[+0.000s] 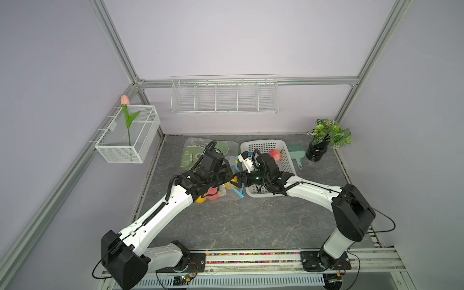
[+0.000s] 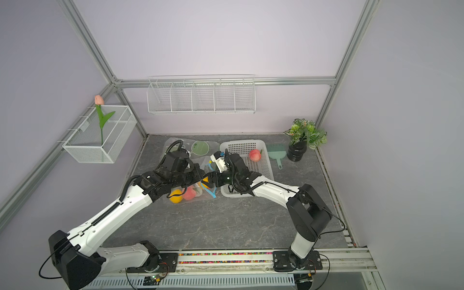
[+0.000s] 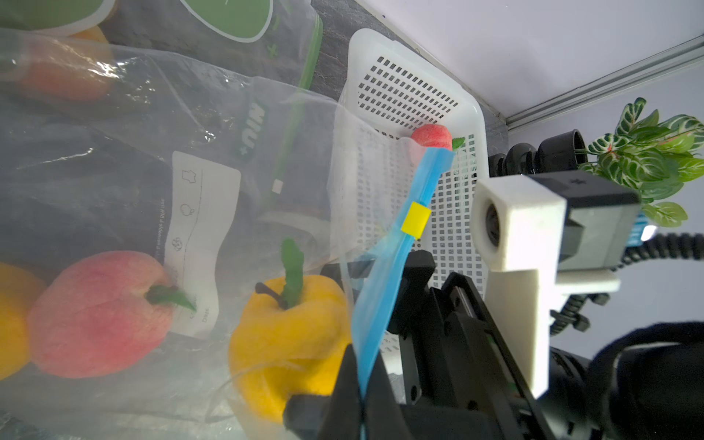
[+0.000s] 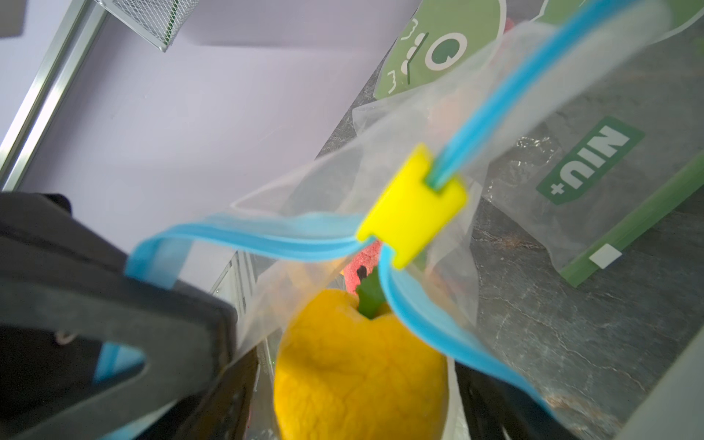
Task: Place the peach in a zip-top bag and seal the zipper
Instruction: Place the peach in the zipper food storage bag.
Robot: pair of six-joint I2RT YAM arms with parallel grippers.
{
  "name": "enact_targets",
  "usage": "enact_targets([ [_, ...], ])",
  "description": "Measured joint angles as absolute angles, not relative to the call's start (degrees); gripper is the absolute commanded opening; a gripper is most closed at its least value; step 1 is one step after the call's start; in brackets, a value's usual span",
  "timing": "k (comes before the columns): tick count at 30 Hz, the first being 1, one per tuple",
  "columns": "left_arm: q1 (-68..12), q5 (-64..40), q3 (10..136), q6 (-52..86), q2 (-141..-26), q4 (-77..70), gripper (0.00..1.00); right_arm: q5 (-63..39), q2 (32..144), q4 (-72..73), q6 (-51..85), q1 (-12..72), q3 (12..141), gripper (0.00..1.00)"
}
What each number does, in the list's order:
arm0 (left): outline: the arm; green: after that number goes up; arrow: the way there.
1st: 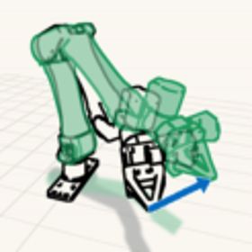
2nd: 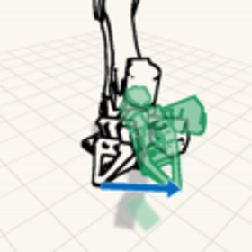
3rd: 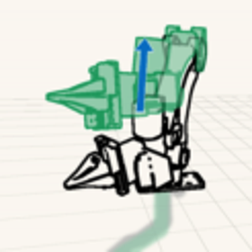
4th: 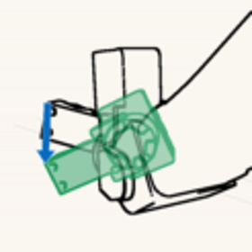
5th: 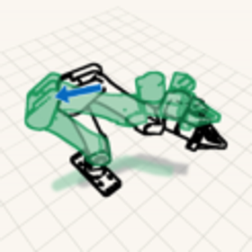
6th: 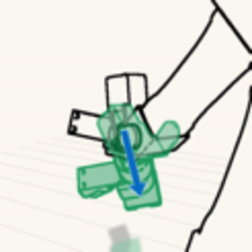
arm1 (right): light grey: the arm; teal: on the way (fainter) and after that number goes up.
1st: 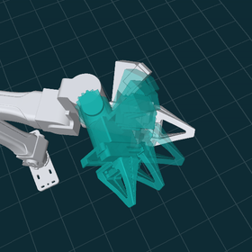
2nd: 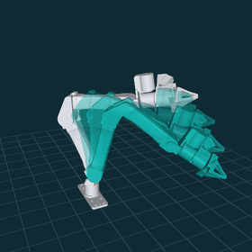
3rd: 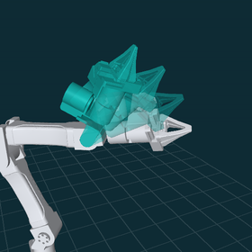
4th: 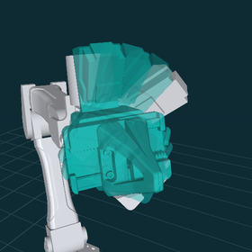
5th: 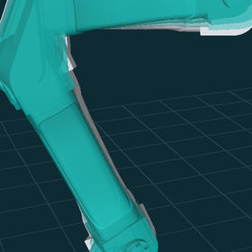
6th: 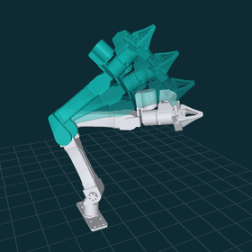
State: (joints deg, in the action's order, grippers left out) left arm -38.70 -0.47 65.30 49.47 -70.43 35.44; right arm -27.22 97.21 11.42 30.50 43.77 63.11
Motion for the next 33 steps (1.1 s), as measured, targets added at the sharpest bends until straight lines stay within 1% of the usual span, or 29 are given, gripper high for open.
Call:
enact_targets([
  [10, -38.7, -0.3, 65.3, 49.2, -70.0, 35.7, 0.00, -26.6, 95.9, 10.6, 27.6, 43.8, 63.1, 0.86],
  [18, -38.7, -0.1, 65.3, 48.2, -68.6, 38.9, 0.00, -21.8, 94.6, 1.6, 22.3, 43.8, 65.1, 0.85],
  [22, -38.7, -0.1, 65.3, 47.5, -67.0, 39.2, 0.00, -20.2, 94.6, -3.6, 19.6, 43.8, 67.7, 0.82],
  [30, -38.7, -0.3, 65.3, 46.6, -67.3, 39.5, 0.00, -20.5, 94.6, -6.2, 17.4, 44.1, 68.7, 0.81],
  [33, -38.7, -0.1, 65.3, 46.0, -67.5, 40.2, 0.00, -18.7, 93.6, -6.3, 16.8, 44.1, 68.4, 0.82],
])
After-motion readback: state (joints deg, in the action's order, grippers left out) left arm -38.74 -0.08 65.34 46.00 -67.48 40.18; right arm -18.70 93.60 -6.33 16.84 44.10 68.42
